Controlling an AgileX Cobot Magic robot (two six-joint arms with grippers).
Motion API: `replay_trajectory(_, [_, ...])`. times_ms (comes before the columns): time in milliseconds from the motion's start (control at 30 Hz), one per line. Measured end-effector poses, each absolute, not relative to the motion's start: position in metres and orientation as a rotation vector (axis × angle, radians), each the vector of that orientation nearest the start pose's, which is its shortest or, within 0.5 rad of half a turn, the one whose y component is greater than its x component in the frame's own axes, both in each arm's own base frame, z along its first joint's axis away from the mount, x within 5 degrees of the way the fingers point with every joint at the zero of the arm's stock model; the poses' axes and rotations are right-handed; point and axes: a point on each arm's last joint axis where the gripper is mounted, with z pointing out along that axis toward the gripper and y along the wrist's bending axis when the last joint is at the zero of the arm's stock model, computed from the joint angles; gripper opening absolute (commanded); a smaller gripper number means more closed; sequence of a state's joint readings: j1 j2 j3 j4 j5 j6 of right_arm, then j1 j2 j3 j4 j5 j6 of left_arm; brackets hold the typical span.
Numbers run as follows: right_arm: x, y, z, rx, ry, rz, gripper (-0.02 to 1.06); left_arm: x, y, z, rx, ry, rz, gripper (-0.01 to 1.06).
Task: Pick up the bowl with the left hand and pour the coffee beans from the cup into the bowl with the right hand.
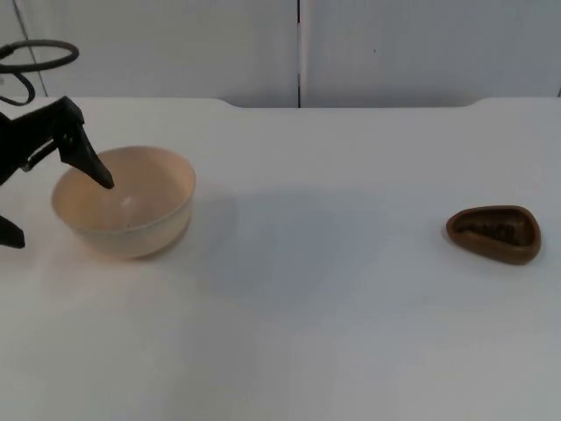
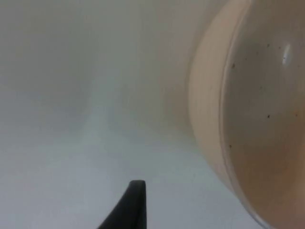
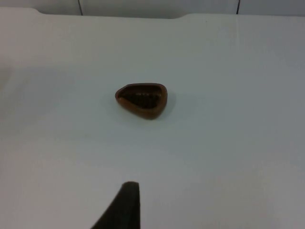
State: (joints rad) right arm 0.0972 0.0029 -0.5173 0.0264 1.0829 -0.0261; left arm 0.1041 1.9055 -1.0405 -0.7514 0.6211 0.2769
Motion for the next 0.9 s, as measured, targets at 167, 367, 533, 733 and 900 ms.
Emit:
replay_trajectory(167, [-0.008, 0.001, 0.280, -0.128, 2.049, 0.076, 1.05, 0.355, -0.001, 0.118, -0.656, 2.761, -0.682, 1.00])
replay_trajectory(367, [-0.008, 0.001, 0.280, -0.128, 2.049, 0.076, 1.05, 0.359, 0.001, 0.112, -0.696, 2.732, -0.658, 1.00])
replay_trajectory(533, [-0.008, 0.001, 0.280, -0.128, 2.049, 0.076, 1.05, 0.360, 0.003, 0.112, -0.705, 2.713, -0.640, 0.94])
replay_trajectory(733, [-0.008, 0.001, 0.280, -0.128, 2.049, 0.076, 1.05, 0.360, 0.003, 0.112, -0.706, 2.711, -0.636, 0.69])
replay_trajectory(900, [-0.008, 0.001, 0.280, -0.128, 2.049, 0.076, 1.05, 0.360, 0.003, 0.112, -0.707, 2.710, -0.635, 0.48])
